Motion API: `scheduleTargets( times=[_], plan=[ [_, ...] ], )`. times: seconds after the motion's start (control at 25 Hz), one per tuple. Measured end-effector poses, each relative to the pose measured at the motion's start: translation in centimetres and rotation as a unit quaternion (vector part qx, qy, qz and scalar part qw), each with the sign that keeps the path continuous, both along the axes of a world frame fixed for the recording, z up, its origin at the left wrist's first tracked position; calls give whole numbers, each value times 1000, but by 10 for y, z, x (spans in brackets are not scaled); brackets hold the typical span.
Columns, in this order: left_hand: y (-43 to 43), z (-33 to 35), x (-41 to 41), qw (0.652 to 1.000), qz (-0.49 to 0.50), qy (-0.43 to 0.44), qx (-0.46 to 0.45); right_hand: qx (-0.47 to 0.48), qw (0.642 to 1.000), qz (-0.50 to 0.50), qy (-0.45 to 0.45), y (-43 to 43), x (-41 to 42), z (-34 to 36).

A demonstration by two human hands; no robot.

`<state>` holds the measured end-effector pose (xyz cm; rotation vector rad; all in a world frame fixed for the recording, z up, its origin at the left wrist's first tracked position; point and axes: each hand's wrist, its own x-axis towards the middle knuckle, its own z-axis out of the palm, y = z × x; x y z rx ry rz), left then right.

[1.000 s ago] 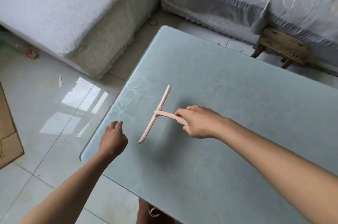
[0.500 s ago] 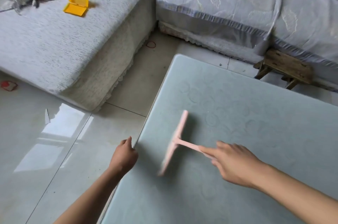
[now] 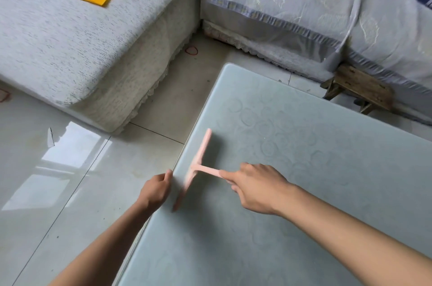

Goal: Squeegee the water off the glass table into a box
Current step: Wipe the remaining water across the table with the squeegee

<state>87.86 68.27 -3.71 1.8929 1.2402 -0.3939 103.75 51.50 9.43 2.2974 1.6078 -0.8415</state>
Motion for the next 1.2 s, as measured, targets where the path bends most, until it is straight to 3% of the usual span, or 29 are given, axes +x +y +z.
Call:
scheduleTargets(
  times=[0.24, 0.52, 0.68, 0.84, 1.04, 1.2],
  plan=[
    [-14, 3, 0, 998, -49, 35, 16, -111, 992, -56, -22, -83, 29, 44],
    [-5, -3, 7, 998, -27, 55, 18, -1, 998, 59, -32, 37, 2, 13],
    [-14, -6, -1, 996, -45, 61, 47, -31, 999, 13, -1, -12, 23, 4],
    [-19, 0, 6, 993, -63, 70, 65, -87, 995, -37, -22, -81, 51, 37],
    [-12, 2, 22, 991, -22, 94, 92, 14, 1000, 5, 27, -10, 43, 21],
    [-7, -4, 24, 982, 0, 106, 156, 22, 999, 39, 26, 16, 34, -12]
  ],
)
